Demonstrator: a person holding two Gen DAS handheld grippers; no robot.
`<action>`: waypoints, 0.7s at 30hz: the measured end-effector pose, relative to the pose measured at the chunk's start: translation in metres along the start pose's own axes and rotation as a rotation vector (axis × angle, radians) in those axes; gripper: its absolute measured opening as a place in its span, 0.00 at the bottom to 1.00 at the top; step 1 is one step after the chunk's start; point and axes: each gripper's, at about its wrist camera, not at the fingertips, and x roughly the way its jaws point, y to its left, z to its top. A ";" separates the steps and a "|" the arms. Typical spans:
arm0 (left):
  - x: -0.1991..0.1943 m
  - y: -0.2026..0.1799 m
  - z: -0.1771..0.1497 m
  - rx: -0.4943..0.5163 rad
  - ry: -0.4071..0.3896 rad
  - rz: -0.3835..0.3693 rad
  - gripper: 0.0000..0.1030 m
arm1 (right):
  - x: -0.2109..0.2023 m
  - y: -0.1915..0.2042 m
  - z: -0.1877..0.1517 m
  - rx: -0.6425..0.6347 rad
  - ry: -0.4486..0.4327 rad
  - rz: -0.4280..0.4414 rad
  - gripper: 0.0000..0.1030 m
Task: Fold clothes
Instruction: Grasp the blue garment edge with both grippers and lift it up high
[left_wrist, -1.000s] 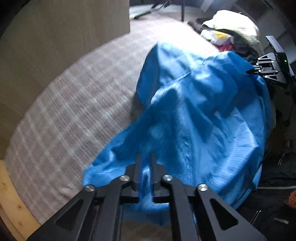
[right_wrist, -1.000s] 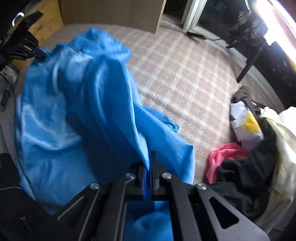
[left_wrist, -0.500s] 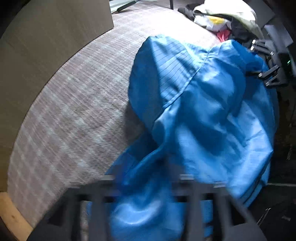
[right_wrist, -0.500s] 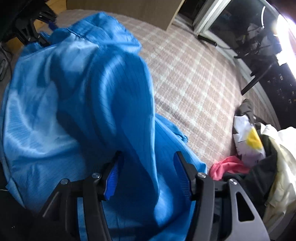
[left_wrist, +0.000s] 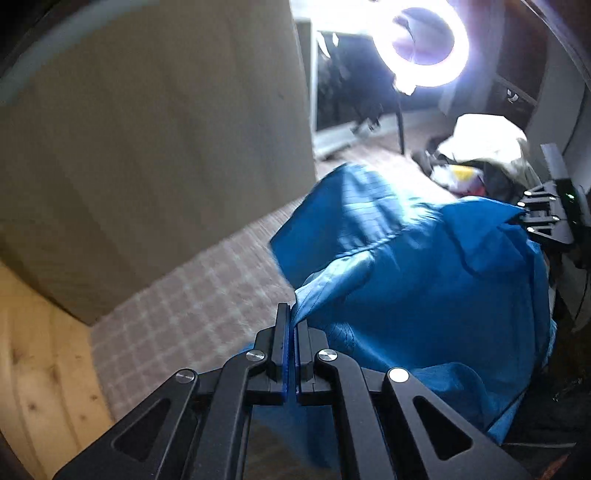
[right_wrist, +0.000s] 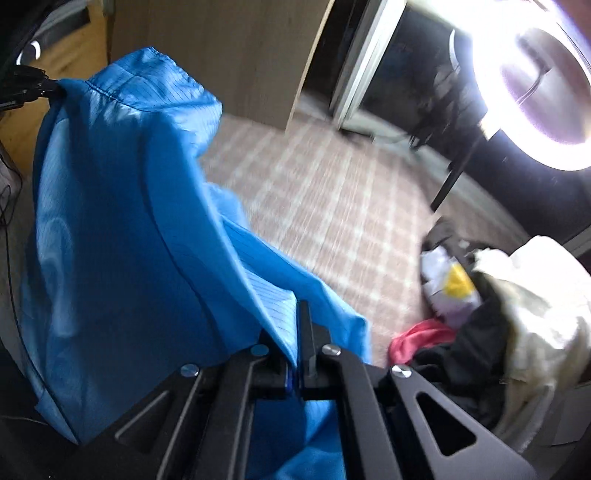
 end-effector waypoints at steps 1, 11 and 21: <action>-0.007 0.004 0.003 -0.004 -0.020 0.017 0.01 | -0.012 0.000 0.002 0.000 -0.032 -0.011 0.00; -0.154 -0.020 0.019 -0.041 -0.285 0.204 0.01 | -0.167 -0.022 0.021 -0.011 -0.398 -0.123 0.00; -0.376 -0.104 -0.002 -0.079 -0.602 0.436 0.01 | -0.401 -0.027 -0.013 -0.114 -0.786 -0.194 0.00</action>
